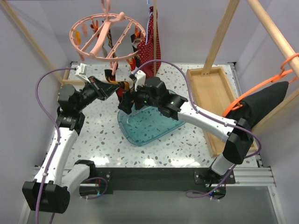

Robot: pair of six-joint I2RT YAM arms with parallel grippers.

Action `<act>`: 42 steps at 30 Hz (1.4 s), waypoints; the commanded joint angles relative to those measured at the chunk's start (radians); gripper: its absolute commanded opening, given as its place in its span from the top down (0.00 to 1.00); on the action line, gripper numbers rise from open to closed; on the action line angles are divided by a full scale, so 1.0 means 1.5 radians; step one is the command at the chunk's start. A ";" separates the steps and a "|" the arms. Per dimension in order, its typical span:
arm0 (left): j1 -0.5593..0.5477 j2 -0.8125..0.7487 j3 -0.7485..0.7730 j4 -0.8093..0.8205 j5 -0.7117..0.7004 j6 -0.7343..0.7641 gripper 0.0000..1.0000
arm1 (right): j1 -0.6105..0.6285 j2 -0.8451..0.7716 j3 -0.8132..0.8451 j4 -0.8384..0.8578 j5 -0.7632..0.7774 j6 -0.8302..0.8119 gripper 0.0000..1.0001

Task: Remove the socks clipped to the hanger

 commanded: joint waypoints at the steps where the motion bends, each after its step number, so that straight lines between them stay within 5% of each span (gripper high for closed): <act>1: -0.002 -0.026 0.013 -0.004 0.017 -0.004 1.00 | 0.008 0.009 0.019 0.072 0.022 -0.008 0.08; 6: -0.004 -0.029 -0.003 -0.002 0.025 -0.017 1.00 | 0.012 0.025 0.032 0.078 0.052 0.000 0.16; 9: -0.006 -0.032 -0.002 -0.012 0.025 -0.014 1.00 | 0.011 0.032 0.034 0.081 0.060 0.013 0.32; 14: -0.007 -0.038 -0.001 -0.026 0.010 0.005 0.99 | 0.013 0.028 0.038 0.072 0.043 0.028 0.94; 15: -0.007 -0.037 -0.002 -0.026 0.008 0.010 0.98 | 0.014 0.026 0.038 0.067 0.044 0.028 1.00; 18: -0.006 -0.035 -0.001 -0.044 -0.007 0.030 0.84 | 0.012 0.013 0.035 0.051 0.038 0.031 1.00; 19: -0.007 -0.035 0.002 -0.052 -0.013 0.037 0.64 | 0.014 0.010 0.033 0.046 0.036 0.035 1.00; 23: -0.007 -0.048 0.012 -0.094 -0.068 0.093 0.31 | 0.017 -0.008 0.025 0.021 0.029 0.046 1.00; 35: -0.006 -0.028 0.108 -0.180 -0.194 0.171 0.21 | 0.019 -0.054 -0.019 0.001 0.046 0.036 1.00; 42: -0.007 -0.012 0.092 -0.180 -0.213 0.193 0.06 | 0.019 -0.067 -0.018 -0.016 0.043 0.031 1.00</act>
